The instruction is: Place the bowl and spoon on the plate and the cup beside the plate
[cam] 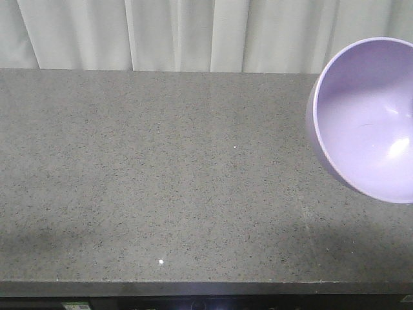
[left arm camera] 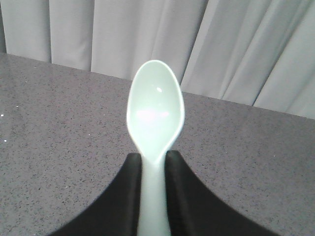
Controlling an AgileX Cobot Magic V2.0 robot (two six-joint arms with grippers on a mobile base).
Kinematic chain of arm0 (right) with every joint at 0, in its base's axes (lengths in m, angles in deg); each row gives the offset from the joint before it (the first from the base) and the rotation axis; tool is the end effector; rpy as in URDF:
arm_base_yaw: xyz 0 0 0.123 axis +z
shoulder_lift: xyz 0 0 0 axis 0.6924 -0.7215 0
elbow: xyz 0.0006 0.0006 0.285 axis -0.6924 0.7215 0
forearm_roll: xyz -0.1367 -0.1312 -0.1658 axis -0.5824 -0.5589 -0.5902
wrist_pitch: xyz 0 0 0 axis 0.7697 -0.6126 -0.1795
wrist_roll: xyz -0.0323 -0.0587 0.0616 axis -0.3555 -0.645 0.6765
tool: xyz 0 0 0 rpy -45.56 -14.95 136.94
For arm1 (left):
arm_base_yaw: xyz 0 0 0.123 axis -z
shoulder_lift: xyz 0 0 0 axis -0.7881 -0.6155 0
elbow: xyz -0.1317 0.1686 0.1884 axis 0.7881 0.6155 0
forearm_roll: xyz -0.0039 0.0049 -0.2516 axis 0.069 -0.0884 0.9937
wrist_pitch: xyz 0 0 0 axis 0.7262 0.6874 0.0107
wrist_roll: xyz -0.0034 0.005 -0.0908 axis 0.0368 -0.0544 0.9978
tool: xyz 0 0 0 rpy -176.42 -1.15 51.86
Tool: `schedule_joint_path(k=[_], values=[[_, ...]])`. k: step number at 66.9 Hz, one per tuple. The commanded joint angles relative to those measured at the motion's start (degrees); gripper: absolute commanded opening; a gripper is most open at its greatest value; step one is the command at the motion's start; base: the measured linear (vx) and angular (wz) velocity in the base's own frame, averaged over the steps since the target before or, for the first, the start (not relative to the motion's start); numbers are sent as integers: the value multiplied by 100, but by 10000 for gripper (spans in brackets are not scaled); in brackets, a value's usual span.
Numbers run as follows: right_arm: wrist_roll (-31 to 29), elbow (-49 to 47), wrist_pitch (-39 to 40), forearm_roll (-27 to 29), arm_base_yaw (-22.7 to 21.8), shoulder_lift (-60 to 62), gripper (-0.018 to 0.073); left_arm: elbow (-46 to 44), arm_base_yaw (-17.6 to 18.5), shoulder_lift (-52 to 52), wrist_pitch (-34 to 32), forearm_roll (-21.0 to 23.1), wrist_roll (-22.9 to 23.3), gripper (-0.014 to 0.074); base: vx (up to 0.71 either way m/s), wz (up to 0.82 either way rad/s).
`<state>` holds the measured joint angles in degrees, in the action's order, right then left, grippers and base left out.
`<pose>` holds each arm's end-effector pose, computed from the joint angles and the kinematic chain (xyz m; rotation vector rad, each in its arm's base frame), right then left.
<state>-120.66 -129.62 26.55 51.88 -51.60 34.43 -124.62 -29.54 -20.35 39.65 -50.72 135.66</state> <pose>0.1425 0.0272 0.4309 -0.3921 1.9393 0.3230 0.1882 -0.0358 0.4017 -0.1741 1.8785 -0.0256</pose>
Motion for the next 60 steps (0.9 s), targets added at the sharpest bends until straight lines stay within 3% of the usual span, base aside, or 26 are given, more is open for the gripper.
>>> schedule_joint_path(k=[1,60], values=[[-35,-142,341,203,-23,24,-4,-124,0,64,-241,-157,-10,-6,0,-8],[-35,-142,341,197,-23,24,-4,-124,0,64,-241,-157,-10,-6,1,-21]])
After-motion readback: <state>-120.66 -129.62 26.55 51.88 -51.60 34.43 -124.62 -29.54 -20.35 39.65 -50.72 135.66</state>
